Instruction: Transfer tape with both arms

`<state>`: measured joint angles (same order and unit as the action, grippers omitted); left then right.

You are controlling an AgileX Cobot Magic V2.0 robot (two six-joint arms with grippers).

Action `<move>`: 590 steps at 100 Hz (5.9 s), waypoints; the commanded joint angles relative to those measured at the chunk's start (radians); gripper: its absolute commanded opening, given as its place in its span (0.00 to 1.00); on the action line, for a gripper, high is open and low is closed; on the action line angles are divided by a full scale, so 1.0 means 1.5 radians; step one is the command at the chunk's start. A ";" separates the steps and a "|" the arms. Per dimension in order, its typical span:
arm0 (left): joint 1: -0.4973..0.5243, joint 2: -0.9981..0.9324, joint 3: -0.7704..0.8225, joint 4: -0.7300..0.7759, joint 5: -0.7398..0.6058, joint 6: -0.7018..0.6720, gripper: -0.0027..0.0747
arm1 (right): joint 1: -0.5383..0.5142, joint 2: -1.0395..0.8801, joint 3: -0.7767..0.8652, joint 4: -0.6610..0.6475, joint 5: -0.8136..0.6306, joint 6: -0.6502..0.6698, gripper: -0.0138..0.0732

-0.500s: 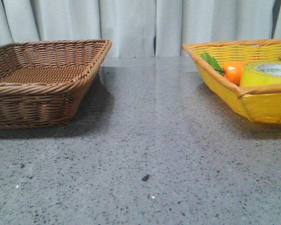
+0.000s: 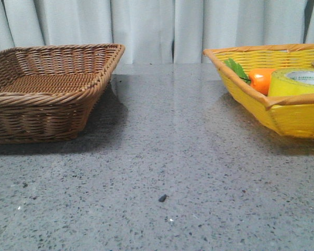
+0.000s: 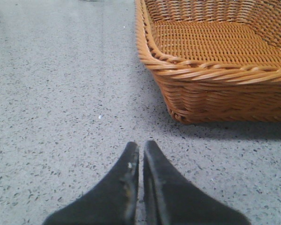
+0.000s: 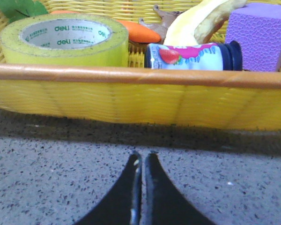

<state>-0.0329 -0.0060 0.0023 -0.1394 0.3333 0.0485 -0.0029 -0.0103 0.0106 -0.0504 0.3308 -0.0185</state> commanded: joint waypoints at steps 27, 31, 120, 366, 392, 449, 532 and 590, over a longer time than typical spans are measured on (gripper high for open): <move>0.002 -0.020 0.007 -0.002 -0.031 -0.007 0.01 | -0.005 -0.013 0.014 0.001 -0.013 -0.004 0.11; 0.002 -0.020 0.007 -0.002 -0.031 -0.007 0.01 | -0.005 -0.013 0.014 0.001 -0.013 -0.004 0.11; 0.002 -0.020 0.007 -0.002 -0.093 -0.006 0.01 | -0.005 -0.013 0.014 -0.002 -0.102 -0.004 0.11; 0.002 0.311 -0.288 -0.059 -0.121 -0.006 0.01 | 0.187 0.864 -0.801 0.080 0.436 -0.017 0.67; 0.002 0.311 -0.288 -0.059 -0.121 -0.006 0.01 | 0.207 0.955 -0.825 0.080 0.429 -0.017 0.66; 0.002 0.311 -0.288 -0.059 -0.121 -0.006 0.01 | 0.204 1.009 -0.825 0.078 0.371 -0.017 0.24; 0.002 0.311 -0.288 -0.059 -0.138 -0.006 0.01 | 0.376 1.016 -1.140 0.062 0.600 -0.017 0.08; 0.002 0.311 -0.288 -0.059 -0.136 -0.006 0.01 | 0.483 1.163 -1.140 0.069 0.537 -0.017 0.08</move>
<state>-0.0329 0.4496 -0.3924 -0.2144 0.2079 0.0485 0.7208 1.7699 -1.6635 0.0616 1.1818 -0.0353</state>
